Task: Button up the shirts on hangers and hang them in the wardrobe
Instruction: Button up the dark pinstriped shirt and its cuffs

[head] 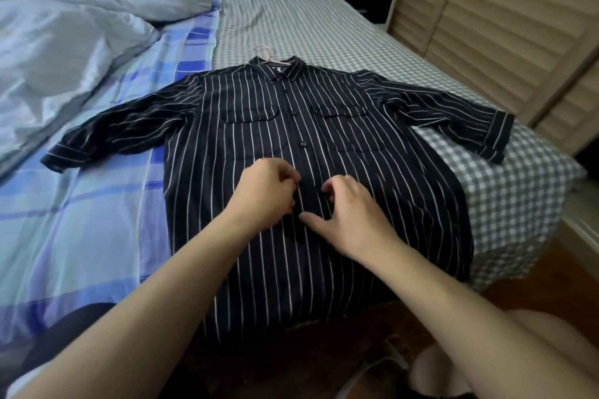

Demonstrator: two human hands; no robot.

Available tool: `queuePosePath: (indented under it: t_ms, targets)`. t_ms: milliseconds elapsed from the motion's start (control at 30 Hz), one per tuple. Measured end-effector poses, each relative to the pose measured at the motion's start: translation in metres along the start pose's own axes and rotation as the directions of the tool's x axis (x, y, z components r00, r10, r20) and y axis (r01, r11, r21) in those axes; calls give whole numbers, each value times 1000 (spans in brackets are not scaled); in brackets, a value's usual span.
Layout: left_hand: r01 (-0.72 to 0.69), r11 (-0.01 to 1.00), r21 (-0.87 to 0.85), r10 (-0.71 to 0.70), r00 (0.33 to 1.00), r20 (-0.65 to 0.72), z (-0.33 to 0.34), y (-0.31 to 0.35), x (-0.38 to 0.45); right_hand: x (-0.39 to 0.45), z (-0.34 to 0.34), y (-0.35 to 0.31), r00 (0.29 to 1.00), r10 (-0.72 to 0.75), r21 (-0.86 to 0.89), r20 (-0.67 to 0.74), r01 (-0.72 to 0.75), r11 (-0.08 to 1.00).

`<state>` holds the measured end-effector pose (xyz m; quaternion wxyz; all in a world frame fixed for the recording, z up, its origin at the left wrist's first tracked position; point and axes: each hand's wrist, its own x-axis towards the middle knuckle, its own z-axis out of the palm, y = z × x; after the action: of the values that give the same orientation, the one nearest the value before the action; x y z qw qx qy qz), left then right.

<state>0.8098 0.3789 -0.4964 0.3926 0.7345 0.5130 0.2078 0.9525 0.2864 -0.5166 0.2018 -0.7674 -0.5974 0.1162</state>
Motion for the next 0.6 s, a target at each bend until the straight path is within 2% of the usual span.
queuePosePath:
  t_ms: [67,133,200,267,333,367,433,500,533,600]
  targets:
    - [8,989,-146,-9,1000,-7,5,-11,0,6,14,0,997,-6,-37,-73,3,999]
    - [-7,961,-277,1,1000,-20,7,-22,-5,13,10,5,991,77,148,-108,-61,987]
    - [-26,949,-313,21,1000,-19,7,-26,-6,20,-2,15,977,212,383,-5,-194,903]
    - [-54,962,-268,54,999,-7,7,-26,-3,24,-17,24,957,235,593,169,-289,751]
    - [-105,977,-184,107,994,4,9,-24,0,28,-29,29,927,197,672,319,-368,643]
    - [-145,983,-110,146,989,-6,11,-23,1,31,-29,32,914,179,671,364,-391,630]
    - [-226,971,76,229,973,-25,14,-21,2,37,-28,34,901,185,644,392,-413,644]
    - [-280,939,201,294,955,-42,19,-16,2,41,-21,31,908,217,587,358,-400,704]
    - [-291,924,248,312,949,-46,21,-14,2,41,-17,27,922,225,521,314,-366,771]
    - [-284,894,347,316,948,-36,26,-11,2,39,-12,16,960,198,270,197,-247,931]
